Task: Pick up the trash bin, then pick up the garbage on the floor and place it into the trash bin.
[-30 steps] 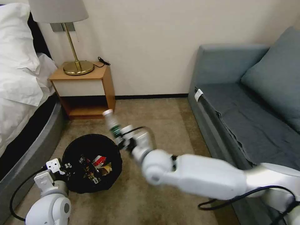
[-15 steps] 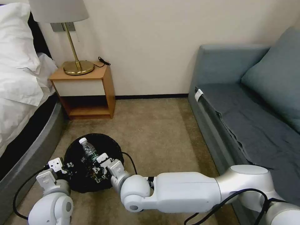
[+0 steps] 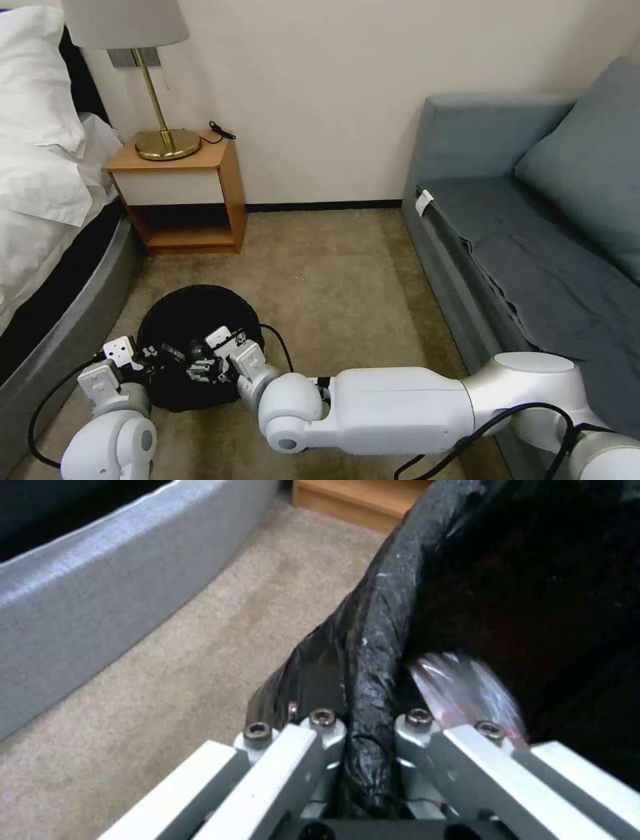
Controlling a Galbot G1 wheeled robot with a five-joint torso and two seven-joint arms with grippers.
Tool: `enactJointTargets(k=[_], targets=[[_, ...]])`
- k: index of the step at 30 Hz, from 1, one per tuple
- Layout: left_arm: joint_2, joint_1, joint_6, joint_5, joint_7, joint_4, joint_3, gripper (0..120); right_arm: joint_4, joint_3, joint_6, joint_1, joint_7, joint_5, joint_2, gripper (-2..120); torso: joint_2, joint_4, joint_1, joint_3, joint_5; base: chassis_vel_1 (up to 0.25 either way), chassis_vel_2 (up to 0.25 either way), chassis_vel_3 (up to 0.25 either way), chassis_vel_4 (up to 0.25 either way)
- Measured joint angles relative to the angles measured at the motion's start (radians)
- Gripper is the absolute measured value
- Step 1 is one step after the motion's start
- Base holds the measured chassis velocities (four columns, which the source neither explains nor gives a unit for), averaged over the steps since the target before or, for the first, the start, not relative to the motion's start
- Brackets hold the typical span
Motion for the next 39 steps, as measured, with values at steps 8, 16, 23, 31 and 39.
enactJointTargets(k=[8, 16, 23, 31, 39], targets=[[0.009, -0.013, 0.038, -0.253, -0.141, 0.02, 0.001, 3, 0.067, 0.087, -0.002, 0.037, 0.018, 0.003, -0.04, 100, 0.0, -0.0001, 0.0, 0.0, 0.0001, 0.0, 0.0, 0.0, 0.0], [0.023, -0.025, 0.06, -0.458, -0.234, 0.084, -0.011, 3, 0.091, 0.126, -0.002, 0.032, 0.025, -0.003, -0.058, 100, 0.0, -0.0001, 0.0, 0.0, 0.0, 0.0, 0.0, 0.0, 0.0], [0.025, -0.032, 0.061, -0.45, -0.239, 0.141, -0.012, 3, 0.095, 0.151, -0.001, 0.013, 0.027, -0.017, -0.066, 100, 0.0, 0.0, 0.0, 0.0, 0.0, 0.0, 0.0, 0.0, 0.0], [0.024, -0.03, 0.048, -0.42, -0.211, 0.145, -0.009, 5, 0.107, 0.184, 0.0, -0.006, 0.028, -0.021, -0.093, 100, 0.0, 0.0, 0.0, 0.0, 0.0, 0.0, 0.0, 0.0, 0.0], [0.02, -0.017, 0.001, -0.291, -0.138, 0.138, -0.009, 31, 0.114, 0.208, 0.0, -0.022, 0.031, -0.025, -0.115, 100, 0.0, 0.0, 0.0, 0.0, 0.0001, 0.0, 0.0, 0.0, 0.0]])
